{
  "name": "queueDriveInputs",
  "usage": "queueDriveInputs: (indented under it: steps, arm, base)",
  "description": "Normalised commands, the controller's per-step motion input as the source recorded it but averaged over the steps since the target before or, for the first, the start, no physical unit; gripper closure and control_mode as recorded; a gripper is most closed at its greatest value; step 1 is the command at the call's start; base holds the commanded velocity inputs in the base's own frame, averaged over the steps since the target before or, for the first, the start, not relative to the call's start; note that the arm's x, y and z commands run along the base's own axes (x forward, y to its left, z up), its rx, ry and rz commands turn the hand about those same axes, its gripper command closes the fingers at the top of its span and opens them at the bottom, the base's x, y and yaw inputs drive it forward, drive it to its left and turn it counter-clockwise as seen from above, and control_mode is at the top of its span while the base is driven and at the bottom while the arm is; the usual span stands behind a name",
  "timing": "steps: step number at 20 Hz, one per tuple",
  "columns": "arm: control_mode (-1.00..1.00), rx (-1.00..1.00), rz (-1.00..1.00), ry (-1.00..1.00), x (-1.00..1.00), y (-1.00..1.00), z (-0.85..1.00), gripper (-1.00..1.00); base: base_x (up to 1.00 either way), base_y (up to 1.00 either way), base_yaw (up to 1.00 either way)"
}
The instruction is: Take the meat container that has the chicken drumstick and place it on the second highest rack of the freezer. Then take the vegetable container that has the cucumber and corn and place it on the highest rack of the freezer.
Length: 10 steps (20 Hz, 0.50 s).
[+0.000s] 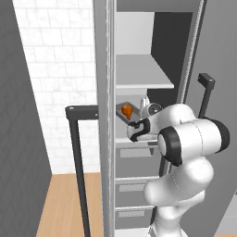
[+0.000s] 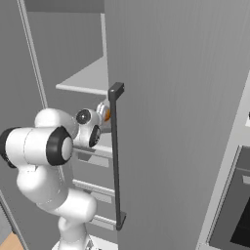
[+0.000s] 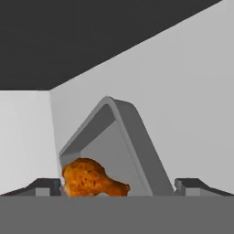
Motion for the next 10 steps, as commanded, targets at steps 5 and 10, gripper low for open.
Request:
queueDriveInputs:
  steps: [5,10]
  arm:
    - [-1.0,0.0,-0.02,0.0,-0.42,0.0,0.78,-1.0]
    - [-1.0,0.0,0.0,0.01,-0.7,0.0,0.42,-1.0]
  base:
    - [0.0,0.0,0.0]
    - [0.0,0.0,0.0]
